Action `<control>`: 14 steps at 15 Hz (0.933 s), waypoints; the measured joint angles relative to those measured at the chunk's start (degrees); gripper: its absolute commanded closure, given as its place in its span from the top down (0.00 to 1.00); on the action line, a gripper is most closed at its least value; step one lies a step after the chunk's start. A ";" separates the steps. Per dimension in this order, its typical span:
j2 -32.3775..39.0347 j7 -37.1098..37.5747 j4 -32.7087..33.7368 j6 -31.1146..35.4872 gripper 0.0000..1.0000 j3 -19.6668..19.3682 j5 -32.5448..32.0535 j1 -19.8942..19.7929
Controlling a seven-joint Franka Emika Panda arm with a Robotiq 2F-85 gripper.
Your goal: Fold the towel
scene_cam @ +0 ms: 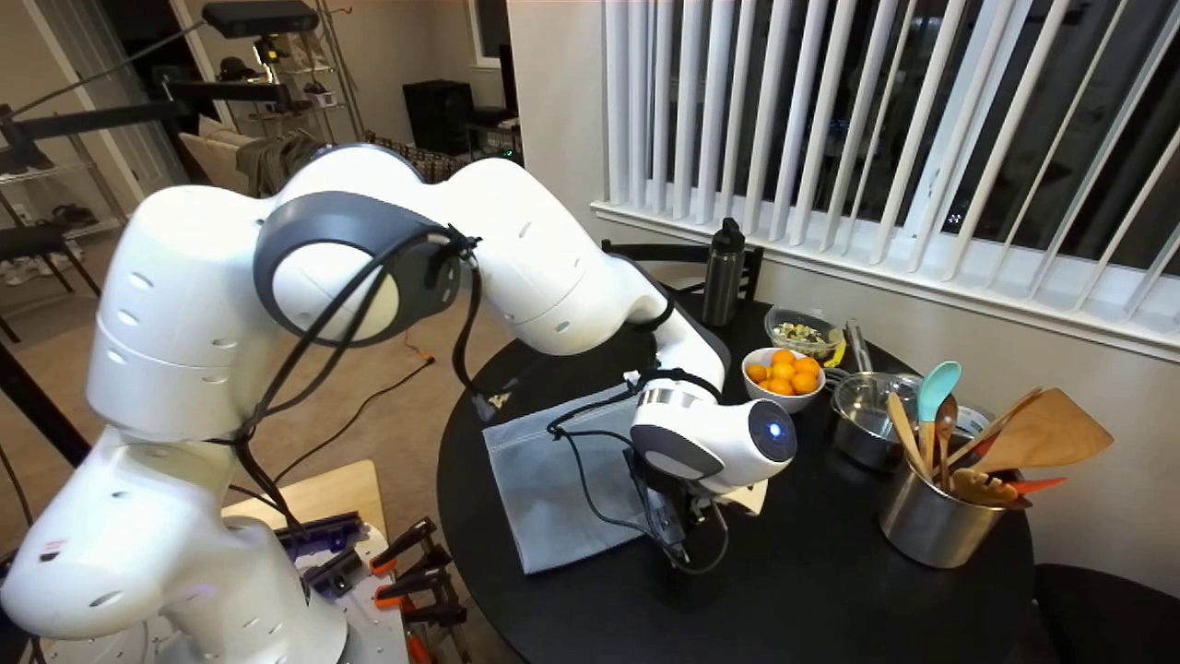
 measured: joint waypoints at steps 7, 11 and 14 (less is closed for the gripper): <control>0.03 2.70 0.07 1.31 1.00 -2.39 -1.78 -1.77; 0.06 2.98 -0.18 1.31 1.00 -1.04 -2.53 -1.66; 0.06 3.10 -0.25 1.31 1.00 0.83 -3.30 -0.64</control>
